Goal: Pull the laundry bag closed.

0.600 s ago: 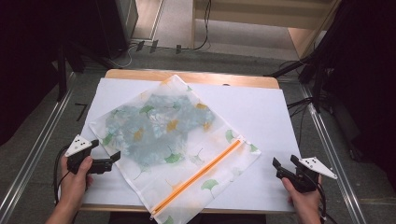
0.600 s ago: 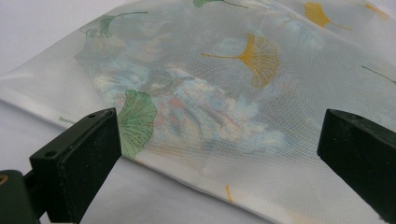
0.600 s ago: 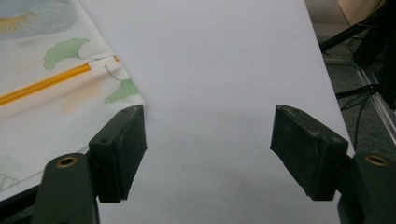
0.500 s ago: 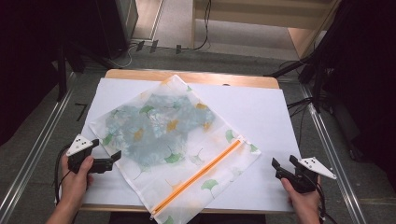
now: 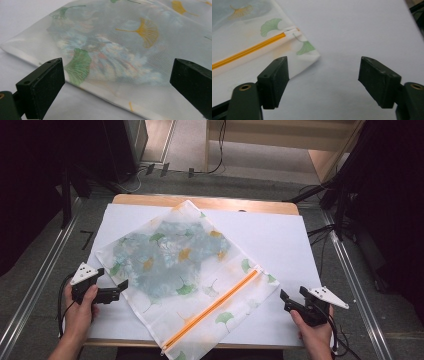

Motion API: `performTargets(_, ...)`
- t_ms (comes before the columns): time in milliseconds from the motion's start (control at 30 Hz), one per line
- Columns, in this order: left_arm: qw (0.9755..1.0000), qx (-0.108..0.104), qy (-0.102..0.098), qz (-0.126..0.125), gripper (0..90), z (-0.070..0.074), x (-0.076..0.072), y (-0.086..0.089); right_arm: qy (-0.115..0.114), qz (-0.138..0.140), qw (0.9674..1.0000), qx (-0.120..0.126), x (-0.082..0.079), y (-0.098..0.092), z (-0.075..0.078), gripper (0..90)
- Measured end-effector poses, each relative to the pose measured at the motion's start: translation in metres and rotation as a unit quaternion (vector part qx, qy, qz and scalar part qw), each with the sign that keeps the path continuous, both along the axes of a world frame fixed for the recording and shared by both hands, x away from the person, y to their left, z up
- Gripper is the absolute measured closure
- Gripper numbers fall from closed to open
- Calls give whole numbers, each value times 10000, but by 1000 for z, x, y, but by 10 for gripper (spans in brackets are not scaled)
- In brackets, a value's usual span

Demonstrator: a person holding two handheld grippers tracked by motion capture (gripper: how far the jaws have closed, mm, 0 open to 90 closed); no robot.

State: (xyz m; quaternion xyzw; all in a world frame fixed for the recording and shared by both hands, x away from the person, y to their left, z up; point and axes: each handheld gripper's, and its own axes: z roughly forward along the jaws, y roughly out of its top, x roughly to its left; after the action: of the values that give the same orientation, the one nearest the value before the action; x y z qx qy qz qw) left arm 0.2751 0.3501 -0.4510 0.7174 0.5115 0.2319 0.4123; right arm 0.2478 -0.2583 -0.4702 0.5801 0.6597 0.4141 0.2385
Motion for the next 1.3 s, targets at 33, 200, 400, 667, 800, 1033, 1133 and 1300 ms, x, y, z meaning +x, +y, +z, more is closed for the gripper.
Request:
performTargets(33,10000,-36,-7,39,0,0,3,1,85,26,10000,46,2,3,0,217)
performTargets(200,9997,8,54,238,0,0,23,10,426,165,9989,64,11,20,-3,168)
performTargets(400,9982,193,270,505,0,2,42,22,624,216,9978,-113,18,29,-10,179)
performTargets(667,9903,-274,587,1232,0,-2,63,51,592,218,9978,-221,24,40,-10,187)
performTargets(800,9909,-355,730,1070,0,-3,68,49,650,179,9972,-329,27,44,-11,203)
performTargets(1033,9922,-505,1046,461,0,-8,72,30,781,424,9957,-266,30,47,-12,301)
performTargets(1133,9913,-500,1137,441,22,-6,71,20,804,618,9944,-310,29,50,-12,337)
performTargets(1300,9904,184,1168,715,40,-4,65,8,737,239,9962,-394,29,50,-11,252)
